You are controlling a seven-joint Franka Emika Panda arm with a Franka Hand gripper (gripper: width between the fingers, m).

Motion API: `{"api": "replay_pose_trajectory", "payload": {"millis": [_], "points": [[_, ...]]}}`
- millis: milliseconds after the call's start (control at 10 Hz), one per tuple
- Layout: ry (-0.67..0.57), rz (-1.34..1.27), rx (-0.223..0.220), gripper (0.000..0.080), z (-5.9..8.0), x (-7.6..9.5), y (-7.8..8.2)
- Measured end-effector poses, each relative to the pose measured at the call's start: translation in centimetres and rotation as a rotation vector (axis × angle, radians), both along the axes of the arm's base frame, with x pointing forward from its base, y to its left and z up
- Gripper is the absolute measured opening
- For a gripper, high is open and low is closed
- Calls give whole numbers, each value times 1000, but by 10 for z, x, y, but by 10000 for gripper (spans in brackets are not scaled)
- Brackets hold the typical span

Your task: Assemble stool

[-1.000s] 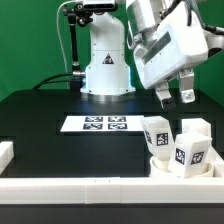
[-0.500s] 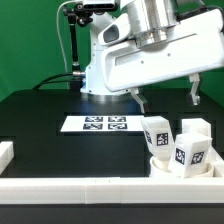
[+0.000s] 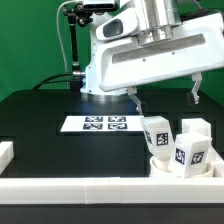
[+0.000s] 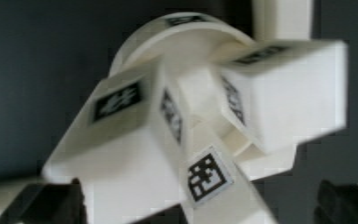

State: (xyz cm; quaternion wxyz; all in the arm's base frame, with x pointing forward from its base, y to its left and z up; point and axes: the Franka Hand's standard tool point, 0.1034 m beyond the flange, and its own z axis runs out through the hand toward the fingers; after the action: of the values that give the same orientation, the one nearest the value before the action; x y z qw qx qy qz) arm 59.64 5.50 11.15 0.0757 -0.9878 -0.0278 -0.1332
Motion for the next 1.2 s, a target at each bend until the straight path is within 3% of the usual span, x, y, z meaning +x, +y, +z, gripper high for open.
{"api": "replay_pose_trajectory", "payload": {"millis": [200, 900, 1200], "points": [[-1, 252, -86, 649, 0, 0, 0], [-23, 678, -210, 649, -2, -1, -5], [-68, 984, -315, 649, -9, 3, -4]]}}
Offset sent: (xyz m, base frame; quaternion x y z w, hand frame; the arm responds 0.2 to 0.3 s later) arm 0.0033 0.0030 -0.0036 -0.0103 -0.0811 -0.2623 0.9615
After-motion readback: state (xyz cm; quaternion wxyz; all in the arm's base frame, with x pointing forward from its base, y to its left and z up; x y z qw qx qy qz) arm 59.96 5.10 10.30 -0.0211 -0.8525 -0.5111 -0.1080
